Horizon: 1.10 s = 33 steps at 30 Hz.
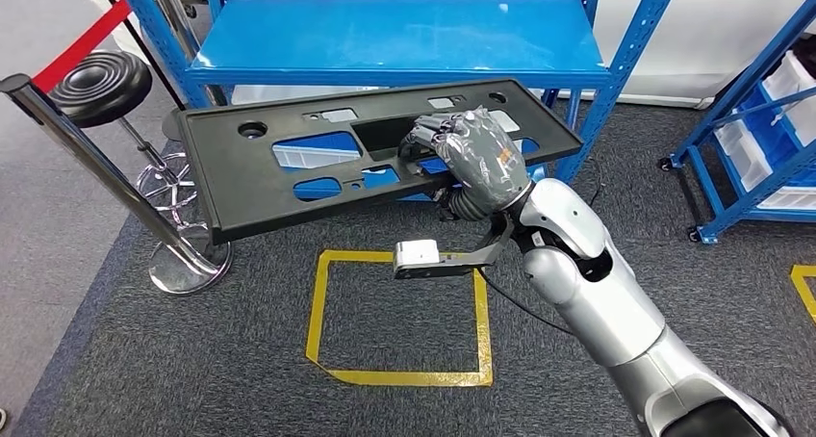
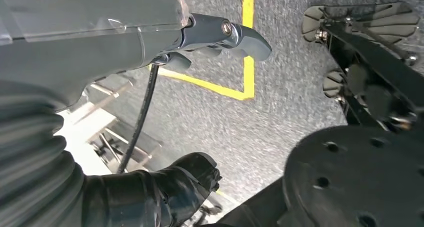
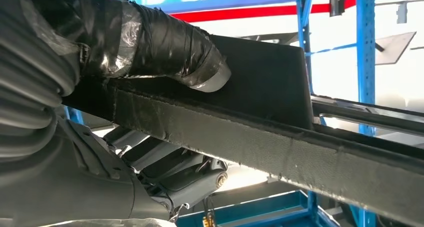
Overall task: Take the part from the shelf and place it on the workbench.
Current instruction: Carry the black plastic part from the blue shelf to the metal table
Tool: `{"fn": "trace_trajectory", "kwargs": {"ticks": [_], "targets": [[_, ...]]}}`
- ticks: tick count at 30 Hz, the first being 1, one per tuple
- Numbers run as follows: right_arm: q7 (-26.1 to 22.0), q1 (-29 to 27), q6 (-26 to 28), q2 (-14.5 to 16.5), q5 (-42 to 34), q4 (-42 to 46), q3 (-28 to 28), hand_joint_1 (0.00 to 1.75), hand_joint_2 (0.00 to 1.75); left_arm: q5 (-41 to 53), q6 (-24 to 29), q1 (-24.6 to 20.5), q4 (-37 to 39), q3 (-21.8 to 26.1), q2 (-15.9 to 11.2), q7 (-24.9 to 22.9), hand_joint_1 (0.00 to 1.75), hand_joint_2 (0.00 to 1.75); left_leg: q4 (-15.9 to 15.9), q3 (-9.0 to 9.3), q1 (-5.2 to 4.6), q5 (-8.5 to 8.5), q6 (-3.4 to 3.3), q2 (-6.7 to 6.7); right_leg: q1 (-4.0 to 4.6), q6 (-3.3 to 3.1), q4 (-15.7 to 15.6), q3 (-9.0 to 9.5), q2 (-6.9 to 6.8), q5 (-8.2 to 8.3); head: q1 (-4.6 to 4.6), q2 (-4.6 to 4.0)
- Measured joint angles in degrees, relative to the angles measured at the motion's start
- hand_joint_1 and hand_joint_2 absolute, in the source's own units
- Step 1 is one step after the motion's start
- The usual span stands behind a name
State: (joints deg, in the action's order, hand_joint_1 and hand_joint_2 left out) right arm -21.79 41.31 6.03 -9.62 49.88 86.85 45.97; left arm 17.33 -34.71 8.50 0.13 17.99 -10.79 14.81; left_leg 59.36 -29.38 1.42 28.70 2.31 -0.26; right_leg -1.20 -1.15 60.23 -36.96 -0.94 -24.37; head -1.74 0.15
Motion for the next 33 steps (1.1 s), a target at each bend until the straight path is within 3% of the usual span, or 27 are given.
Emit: {"fn": "trace_trajectory", "kwargs": {"ticks": [1,3,4,6,8,9,10,11,13,15,17,18,19,20,21,23,24,25,27,28,29,31,32,33], "targets": [[0.0,-0.02,0.0,0.07,0.0,0.0,0.0,1.75,1.75,0.11,-0.01,-0.01,0.0,0.0,-0.07,0.01,0.0,1.75,-1.52,0.74,-0.25,0.63,-0.29,-0.15,-0.02,0.37,0.03,-0.3,0.02,0.46,0.01,0.0],[-0.01,-0.09,0.0,0.13,0.0,-0.03,0.01,1.75,1.75,0.19,-0.03,-0.02,0.0,-0.01,-0.19,0.02,0.0,1.75,-2.48,0.73,-0.37,0.22,-1.18,-0.12,-0.11,1.17,-0.15,-0.65,0.07,1.19,0.02,0.0],[0.0,-0.07,-0.01,0.14,0.0,-0.05,0.01,1.75,1.75,0.21,-0.03,-0.05,0.0,-0.02,-0.23,0.03,0.0,1.75,-2.73,0.43,-0.33,-0.31,-1.67,0.02,-0.13,1.48,0.17,-0.94,0.15,0.56,0.04,0.0],[0.01,0.0,-0.02,0.14,0.0,-0.09,0.03,1.75,1.75,0.44,-0.08,-0.18,0.0,-0.06,-0.28,0.07,0.0,1.75,-3.03,-0.53,-0.17,-1.45,-2.75,0.38,-0.12,1.79,3.71,-2.23,0.36,-3.49,0.1,0.0],[0.01,0.05,-0.06,0.14,0.0,-0.15,0.05,1.75,1.75,0.73,-0.19,-0.37,0.0,-0.11,-0.29,0.12,0.0,1.75,-2.48,-2.07,-0.47,-2.29,-3.38,0.57,-0.04,1.75,10.9,-4.06,0.57,-8.66,0.12,0.0],[0.02,0.04,-0.1,0.14,0.0,-0.2,0.08,1.75,1.75,0.85,-0.27,-0.48,0.0,-0.14,-0.29,0.14,0.0,1.75,-2.11,-2.91,-0.61,-2.63,-3.51,0.6,0.0,1.7,14.15,-4.55,0.63,-9.83,0.11,0.0],[0.04,0.04,-0.15,0.14,0.0,-0.26,0.1,1.75,1.75,0.98,-0.33,-0.58,0.0,-0.15,-0.29,0.14,0.0,1.75,-1.65,-3.77,-0.74,-2.95,-3.58,0.63,0.03,1.6,15.97,-4.33,0.68,-9.69,0.11,0.0],[0.08,0.05,-0.19,0.14,0.0,-0.33,0.12,1.75,1.75,1.08,-0.38,-0.65,0.0,-0.16,-0.29,0.14,0.0,1.75,-1.17,-4.59,-0.85,-3.21,-3.58,0.63,0.08,1.41,15.87,-3.23,0.69,-8.44,0.12,0.0],[0.15,0.13,-0.22,0.15,0.0,-0.42,0.13,1.75,1.75,1.21,-0.43,-0.72,0.0,-0.19,-0.28,0.14,0.0,1.75,-0.28,-5.94,-0.99,-3.65,-3.47,0.6,0.39,0.68,10.45,1.32,0.73,-5.73,0.1,0.0],[0.18,0.33,-0.23,0.29,0.0,-0.44,0.13,1.75,1.75,1.26,-0.45,-0.79,0.0,-0.21,-0.27,0.15,0.0,1.75,0.26,-6.83,-1.13,-4.27,-3.07,0.58,0.8,0.0,3.33,5.86,0.77,-5.85,0.09,0.0],[0.2,0.57,-0.3,0.44,0.0,-0.46,0.14,1.75,1.75,1.39,-0.47,-0.83,0.0,-0.23,-0.29,0.16,0.0,1.75,0.02,-7.27,-1.13,-5.36,-2.41,0.57,1.1,-0.33,0.19,7.23,0.79,-6.3,0.1,0.0],[0.21,0.64,-0.35,0.46,0.0,-0.49,0.15,1.75,1.75,1.53,-0.48,-0.81,0.01,-0.24,-0.33,0.16,0.0,1.75,-0.29,-7.46,-1.13,-5.88,-2.06,0.55,0.98,-0.54,-0.28,6.87,0.72,-5.8,0.11,0.0],[0.21,0.72,-0.45,0.52,0.0,-0.51,0.16,1.75,1.75,1.67,-0.48,-0.79,0.02,-0.25,-0.37,0.16,0.0,1.75,-0.33,-7.76,-1.12,-5.64,-1.72,0.51,0.84,-0.82,-0.67,6.43,0.57,-5.04,0.1,0.0],[0.22,0.78,-0.56,0.61,0.0,-0.54,0.16,1.75,1.75,1.81,-0.49,-0.75,0.02,-0.25,-0.4,0.16,0.0,1.75,0.34,-8.19,-1.09,-4.29,-1.4,0.46,0.66,-1.19,-1.09,5.9,0.42,-4.28,0.08,0.0],[0.22,0.83,-0.67,0.72,0.0,-0.56,0.17,1.75,1.75,1.97,-0.5,-0.72,0.03,-0.26,-0.44,0.16,0.0,1.75,2.03,-8.75,-1.03,-1.86,-1.05,0.42,0.46,-1.51,-1.41,5.22,0.27,-3.5,0.06,0.0],[0.24,0.9,-0.79,0.91,0.0,-0.58,0.17,1.75,1.75,2.21,-0.52,-0.79,0.02,-0.26,-0.49,0.15,0.0,1.75,8.15,-9.83,-0.78,4.12,-0.41,0.39,0.51,-1.86,-1.36,3.64,0.15,-2.1,0.04,0.0],[0.23,0.9,-0.82,0.97,0.0,-0.58,0.17,1.75,1.75,2.31,-0.52,-0.9,0.02,-0.26,-0.5,0.15,0.0,1.75,11.64,-10.14,-0.73,5.77,-0.14,0.39,0.53,-1.83,-1.24,2.7,0.09,-1.43,0.04,0.0],[0.24,0.9,-0.84,1.01,0.0,-0.58,0.17,1.75,1.75,2.38,-0.52,-1.02,0.02,-0.26,-0.51,0.16,0.0,1.75,14.3,-10.07,-0.68,5.79,0.06,0.39,0.54,-1.79,-1.09,1.7,0.02,-0.77,0.05,0.0],[0.24,0.9,-0.85,1.14,0.0,-0.62,0.17,1.75,1.75,2.47,-0.51,-1.18,0.01,-0.26,-0.58,0.16,0.0,1.75,14.97,-7.84,-0.55,1.98,0.32,0.39,0.5,-1.58,-0.59,-0.45,-0.05,0.55,0.04,0.0],[0.24,0.91,-0.86,1.22,0.0,-0.63,0.17,1.75,1.75,2.52,-0.5,-1.26,0.0,-0.26,-0.64,0.16,0.0,1.75,12.36,-5.29,-0.47,0.25,0.33,0.35,0.48,-1.42,-0.28,-1.43,-0.04,1.17,0.03,0.0],[0.26,0.93,-0.86,1.32,0.0,-0.63,0.17,1.75,1.75,2.59,-0.49,-1.36,-0.01,-0.26,-0.73,0.15,0.0,1.75,7.82,-1.86,-0.51,0.05,0.23,0.3,0.5,-1.17,0.04,-2.27,0.0,1.75,0.03,0.0],[0.37,0.98,-0.86,1.52,0.0,-0.62,0.18,1.75,1.75,2.75,-0.46,-1.6,-0.02,-0.26,-0.88,0.15,0.0,1.75,-0.85,3.67,-0.74,2.27,-0.44,0.13,0.54,-0.59,0.18,-3.12,0.0,3.03,0.05,0.0],[0.42,1.01,-0.86,1.62,-0.01,-0.62,0.19,1.75,1.75,2.85,-0.46,-1.66,-0.02,-0.26,-0.94,0.14,0.0,1.75,-3.26,4.85,-0.95,3.13,-0.83,0.07,0.53,-0.28,-0.08,-3.24,-0.02,3.77,0.05,0.0],[0.44,1.05,-0.87,1.69,-0.01,-0.64,0.2,1.75,1.75,2.94,-0.45,-1.67,-0.02,-0.26,-0.97,0.14,0.0,1.75,-3.95,4.73,-1.0,2.95,-1.28,0.06,0.56,0.03,-0.46,-3.35,-0.01,4.57,0.07,0.0]]}}
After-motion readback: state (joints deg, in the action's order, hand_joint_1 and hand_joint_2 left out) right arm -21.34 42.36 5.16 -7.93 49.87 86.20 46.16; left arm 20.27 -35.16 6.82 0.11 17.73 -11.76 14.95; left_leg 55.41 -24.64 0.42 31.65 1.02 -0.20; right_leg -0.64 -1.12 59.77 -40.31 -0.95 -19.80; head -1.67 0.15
